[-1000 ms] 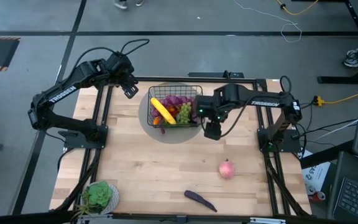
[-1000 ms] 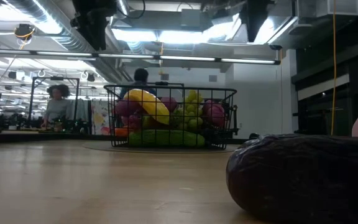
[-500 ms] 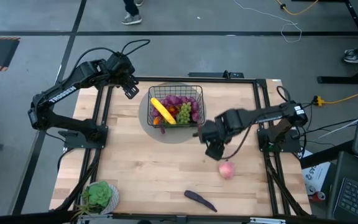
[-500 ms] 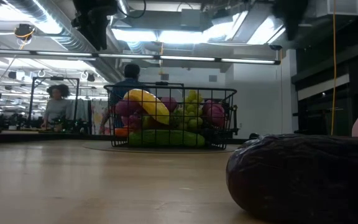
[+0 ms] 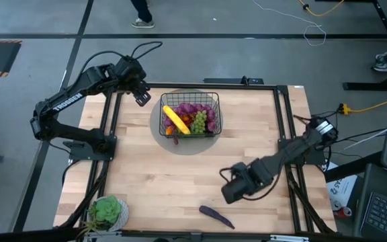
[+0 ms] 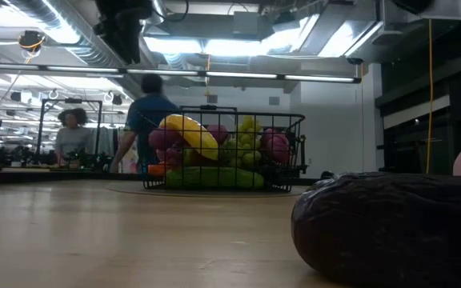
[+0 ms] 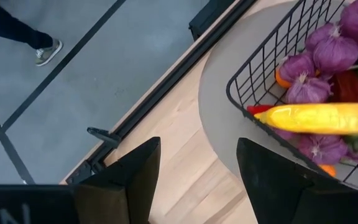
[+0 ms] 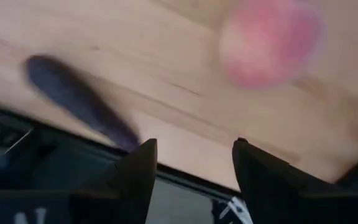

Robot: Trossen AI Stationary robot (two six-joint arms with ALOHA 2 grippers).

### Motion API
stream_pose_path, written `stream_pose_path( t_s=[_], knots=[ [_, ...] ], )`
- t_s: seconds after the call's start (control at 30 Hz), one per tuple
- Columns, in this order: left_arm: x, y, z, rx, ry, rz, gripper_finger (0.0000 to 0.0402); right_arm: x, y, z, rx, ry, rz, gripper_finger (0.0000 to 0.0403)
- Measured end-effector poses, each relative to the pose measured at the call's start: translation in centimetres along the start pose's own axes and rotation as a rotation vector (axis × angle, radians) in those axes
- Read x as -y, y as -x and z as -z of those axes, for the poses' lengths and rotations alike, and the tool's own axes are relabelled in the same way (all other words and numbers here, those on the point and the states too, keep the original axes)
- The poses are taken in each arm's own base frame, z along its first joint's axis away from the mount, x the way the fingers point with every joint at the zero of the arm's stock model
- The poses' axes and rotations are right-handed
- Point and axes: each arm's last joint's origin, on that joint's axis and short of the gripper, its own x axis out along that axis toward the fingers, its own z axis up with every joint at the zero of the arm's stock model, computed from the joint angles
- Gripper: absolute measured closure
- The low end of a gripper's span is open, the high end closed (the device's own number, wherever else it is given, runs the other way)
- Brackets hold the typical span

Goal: Build produce basket
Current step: Put the pink peach into the wire basket

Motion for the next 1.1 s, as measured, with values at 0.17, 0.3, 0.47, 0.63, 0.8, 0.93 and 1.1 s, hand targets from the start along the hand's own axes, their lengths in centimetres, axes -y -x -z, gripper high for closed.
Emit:
stream_pose_path(
  t_s=[0.17,0.3,0.47,0.63,0.8,0.93,1.1],
  knots=[
    [0.0,0.0,-0.2,0.023,0.002,0.001,0.0194,1.4,-2.8,1.3,-0.081,-0.141,0.083,0.0195],
    [0.0,0.0,-0.2,0.024,0.001,0.001,0.0194,2.2,-4.8,1.1,-0.043,-0.100,0.085,0.0195],
    [0.0,0.0,-0.2,0.024,0.001,0.001,0.0194,3.7,-7.1,0.3,-0.025,-0.080,0.141,0.0195],
    [0.0,0.0,-0.3,0.026,0.001,0.001,0.0194,4.8,-8.7,-0.3,-0.023,-0.067,0.176,0.0195],
    [0.0,0.0,-0.3,0.027,0.002,-0.003,0.0194,5.5,-9.6,-1.1,0.001,-0.056,0.184,0.0195],
    [0.0,0.0,-0.3,0.031,0.003,-0.009,0.0194,5.5,-10.0,-2.1,0.064,-0.015,0.161,0.0195],
    [0.0,0.0,-0.5,0.046,0.009,-0.008,0.0194,5.8,-10.2,-3.8,0.140,-0.004,0.166,0.0195]
  ],
)
